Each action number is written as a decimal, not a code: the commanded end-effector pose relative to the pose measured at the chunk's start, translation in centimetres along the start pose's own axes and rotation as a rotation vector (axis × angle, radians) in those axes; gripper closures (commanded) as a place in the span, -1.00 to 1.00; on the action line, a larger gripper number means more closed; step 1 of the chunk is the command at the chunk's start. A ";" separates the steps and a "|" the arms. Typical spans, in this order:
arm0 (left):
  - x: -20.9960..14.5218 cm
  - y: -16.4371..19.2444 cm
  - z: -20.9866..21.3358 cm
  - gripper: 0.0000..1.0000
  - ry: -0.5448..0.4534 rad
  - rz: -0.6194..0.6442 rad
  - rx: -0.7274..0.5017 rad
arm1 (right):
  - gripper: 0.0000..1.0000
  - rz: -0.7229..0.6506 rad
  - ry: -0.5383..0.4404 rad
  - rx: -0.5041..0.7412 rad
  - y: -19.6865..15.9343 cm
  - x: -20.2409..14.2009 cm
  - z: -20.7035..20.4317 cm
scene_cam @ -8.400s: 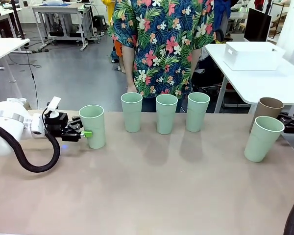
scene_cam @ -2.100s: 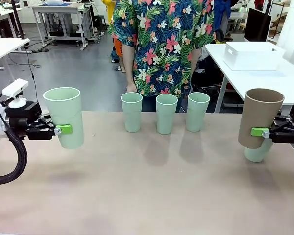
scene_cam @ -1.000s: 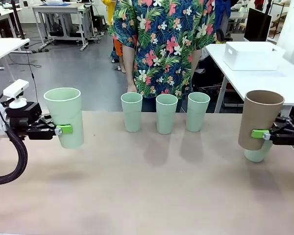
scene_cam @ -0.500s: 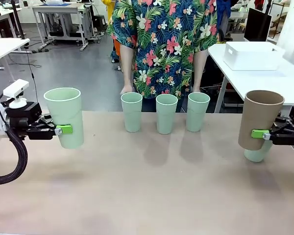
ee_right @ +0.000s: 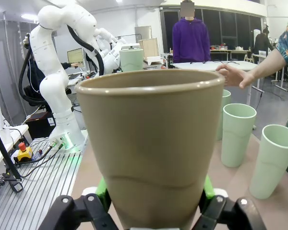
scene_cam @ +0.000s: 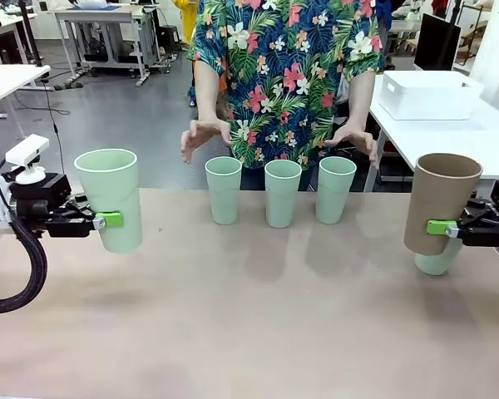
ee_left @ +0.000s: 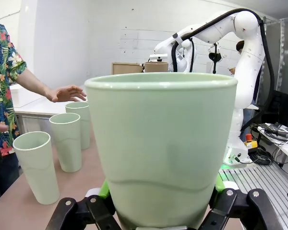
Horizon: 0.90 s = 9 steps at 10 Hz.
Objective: Stack the cups and store them in the basket.
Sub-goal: Place the stack of Reusable plastic cups into the Pantry Basket.
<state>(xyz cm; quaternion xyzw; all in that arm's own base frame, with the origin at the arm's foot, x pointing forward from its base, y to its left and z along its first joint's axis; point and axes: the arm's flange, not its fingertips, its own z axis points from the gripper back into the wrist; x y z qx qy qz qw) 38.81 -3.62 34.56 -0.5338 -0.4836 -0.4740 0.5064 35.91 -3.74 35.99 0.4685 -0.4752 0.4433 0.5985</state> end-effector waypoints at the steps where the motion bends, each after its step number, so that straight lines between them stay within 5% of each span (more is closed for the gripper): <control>1: 0.2 -0.1 -0.1 -0.69 -0.002 -0.005 -0.004 | -0.67 0.002 -0.008 -0.016 -0.2 0.2 0.0; 9: 0.2 -0.1 -0.1 -0.69 -0.002 -0.005 -0.004 | -0.67 0.002 -0.008 -0.016 -0.2 0.2 0.0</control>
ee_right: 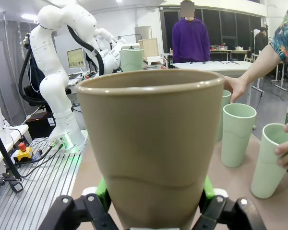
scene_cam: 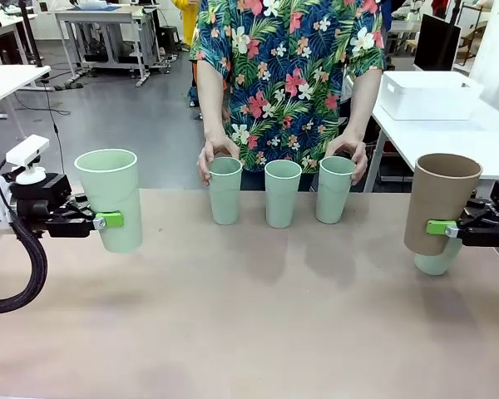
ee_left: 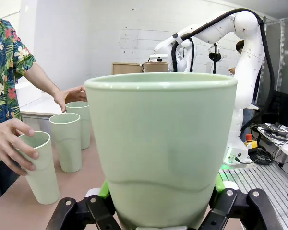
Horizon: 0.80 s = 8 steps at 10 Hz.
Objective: Stack the cups and store them in the basket.
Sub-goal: Place the stack of Reusable plastic cups into the Pantry Basket.
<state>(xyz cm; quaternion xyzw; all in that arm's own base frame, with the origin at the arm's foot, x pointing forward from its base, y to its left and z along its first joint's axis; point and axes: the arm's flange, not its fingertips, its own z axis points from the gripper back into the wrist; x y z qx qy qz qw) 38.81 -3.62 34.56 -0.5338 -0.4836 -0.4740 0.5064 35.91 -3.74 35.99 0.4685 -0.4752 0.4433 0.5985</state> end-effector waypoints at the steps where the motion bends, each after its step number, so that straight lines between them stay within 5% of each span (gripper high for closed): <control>1: 0.2 -0.1 -0.1 -0.69 -0.002 -0.005 -0.004 | -0.67 0.002 -0.008 -0.016 -0.2 0.2 0.0; 8: 0.2 -0.1 -0.1 -0.69 -0.002 -0.005 -0.004 | -0.67 0.002 -0.008 -0.016 -0.2 0.2 0.0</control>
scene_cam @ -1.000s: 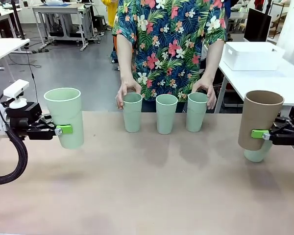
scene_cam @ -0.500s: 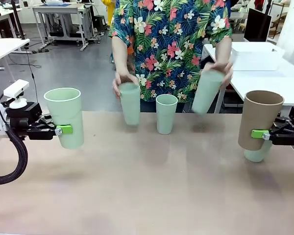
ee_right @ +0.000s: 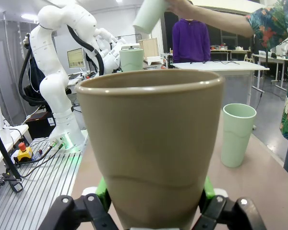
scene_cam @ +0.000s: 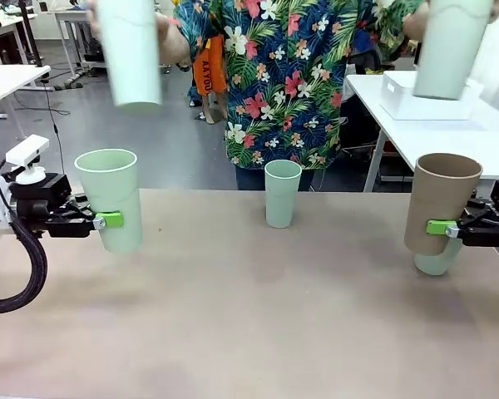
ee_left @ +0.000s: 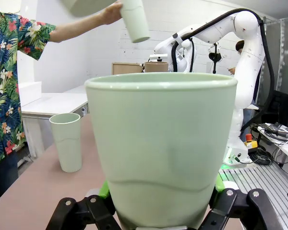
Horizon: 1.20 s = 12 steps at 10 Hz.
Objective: Stack the cups and store them in the basket.
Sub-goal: Place the stack of Reusable plastic cups into the Pantry Basket.
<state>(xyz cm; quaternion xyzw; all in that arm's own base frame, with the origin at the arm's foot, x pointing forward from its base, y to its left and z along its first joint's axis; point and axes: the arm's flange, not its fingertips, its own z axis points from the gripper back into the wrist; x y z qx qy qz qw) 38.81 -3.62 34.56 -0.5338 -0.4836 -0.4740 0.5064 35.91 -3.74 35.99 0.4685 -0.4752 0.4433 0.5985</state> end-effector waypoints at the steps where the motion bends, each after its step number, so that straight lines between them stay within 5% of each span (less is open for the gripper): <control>1: 0.2 -0.1 -0.1 -0.69 -0.002 -0.005 -0.004 | -0.67 0.002 -0.008 -0.016 -0.2 0.2 0.0; 12: 0.2 -0.1 -0.1 -0.69 -0.002 -0.005 -0.004 | -0.67 0.002 -0.008 -0.016 -0.2 0.2 0.0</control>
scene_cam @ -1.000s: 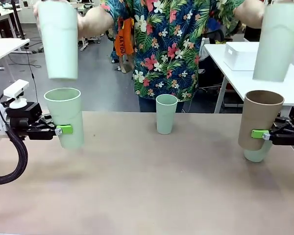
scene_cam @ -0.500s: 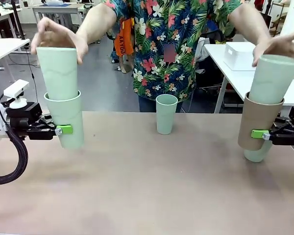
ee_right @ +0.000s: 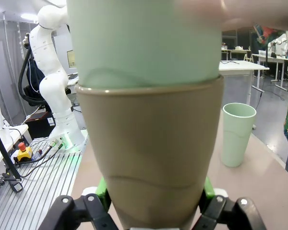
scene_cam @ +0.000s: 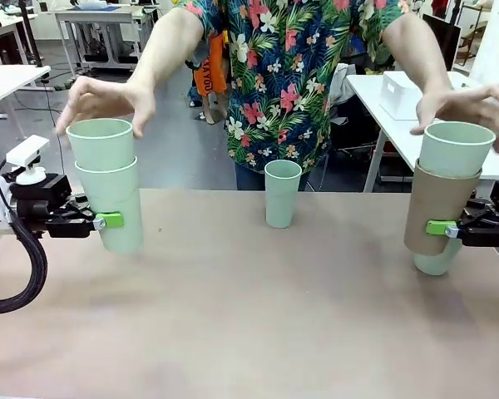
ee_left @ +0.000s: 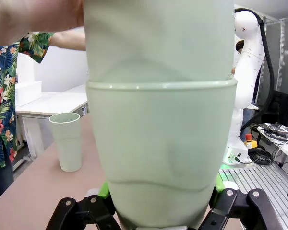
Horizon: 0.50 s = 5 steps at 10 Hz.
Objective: Stack the cups and store them in the basket.
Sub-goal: Place the stack of Reusable plastic cups into the Pantry Basket.
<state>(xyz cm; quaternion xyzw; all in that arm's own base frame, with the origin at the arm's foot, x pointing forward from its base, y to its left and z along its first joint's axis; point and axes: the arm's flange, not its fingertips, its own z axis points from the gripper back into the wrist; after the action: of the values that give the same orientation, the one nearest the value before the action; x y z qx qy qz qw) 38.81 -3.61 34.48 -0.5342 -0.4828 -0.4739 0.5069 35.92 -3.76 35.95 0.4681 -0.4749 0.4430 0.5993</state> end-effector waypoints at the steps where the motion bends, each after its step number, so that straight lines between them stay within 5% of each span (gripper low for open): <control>1: 0.3 -0.1 -0.1 -0.69 -0.003 -0.007 -0.003 | -0.67 0.003 -0.009 -0.015 -0.1 0.3 0.0; 5: 0.3 -0.1 -0.1 -0.69 -0.003 -0.007 -0.003 | -0.67 0.003 -0.009 -0.015 -0.1 0.3 0.0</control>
<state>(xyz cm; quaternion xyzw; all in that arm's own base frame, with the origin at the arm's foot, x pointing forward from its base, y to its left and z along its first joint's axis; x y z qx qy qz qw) 38.81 -3.61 34.45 -0.5344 -0.4826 -0.4736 0.5071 35.92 -3.77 35.95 0.4680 -0.4749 0.4429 0.5994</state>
